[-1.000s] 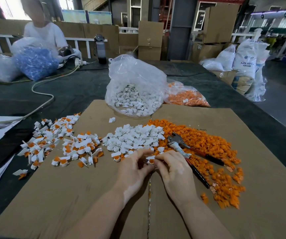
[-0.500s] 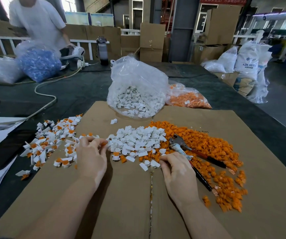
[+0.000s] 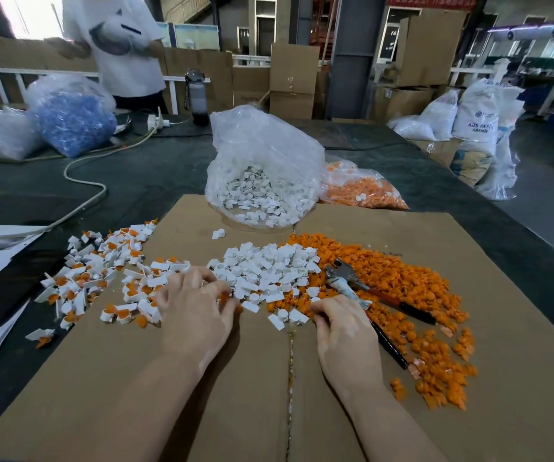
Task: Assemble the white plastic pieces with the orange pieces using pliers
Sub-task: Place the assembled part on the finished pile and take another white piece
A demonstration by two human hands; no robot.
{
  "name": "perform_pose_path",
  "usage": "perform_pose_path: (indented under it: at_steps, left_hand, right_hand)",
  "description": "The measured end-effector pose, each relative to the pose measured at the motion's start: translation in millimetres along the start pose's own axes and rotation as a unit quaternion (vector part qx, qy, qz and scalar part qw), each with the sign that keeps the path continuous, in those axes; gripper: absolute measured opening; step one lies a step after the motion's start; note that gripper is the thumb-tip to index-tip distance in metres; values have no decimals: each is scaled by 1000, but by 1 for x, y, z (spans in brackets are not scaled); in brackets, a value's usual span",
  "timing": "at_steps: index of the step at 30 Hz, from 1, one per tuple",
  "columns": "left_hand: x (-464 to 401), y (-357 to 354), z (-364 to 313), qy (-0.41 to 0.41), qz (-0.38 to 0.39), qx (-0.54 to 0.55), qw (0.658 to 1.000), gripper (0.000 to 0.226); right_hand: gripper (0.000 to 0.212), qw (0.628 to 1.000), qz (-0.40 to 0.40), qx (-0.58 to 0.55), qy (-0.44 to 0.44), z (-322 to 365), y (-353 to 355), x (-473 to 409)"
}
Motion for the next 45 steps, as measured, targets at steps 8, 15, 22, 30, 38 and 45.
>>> perform_pose_path:
  at_steps: [8,15,22,30,38,45]
  left_hand:
    - [1,-4,-7,-3,31,6,1000,8]
    - [5,-5,-44,-30,35,181,982,4]
    - [14,-16,-74,-47,93,304,947,8]
    - [21,-33,-72,-125,130,127,975,28]
    - [21,-32,-78,-119,85,265,953,14]
    - [21,-31,-81,-149,108,294,938,22]
  right_hand:
    - [20,1000,2,0,8,2,1,0]
    - [15,998,19,-42,48,9,3,1]
    - [19,996,-1,-85,9,3,7,2]
    - [19,996,-21,-79,-47,-3,6,1]
    - [17,995,-34,-76,-54,-5,5,1]
    - [17,997,-47,-44,-34,-3,6,1]
Point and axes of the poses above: each hand's wrist, its own x-axis away from the middle knuckle, its own y-axis out of the back of the hand, z = x × y, the point moved 5 cm from there along -x, towards the middle knuckle, and after that the axes turned 7 degrees about z, right-handed, at the moved point
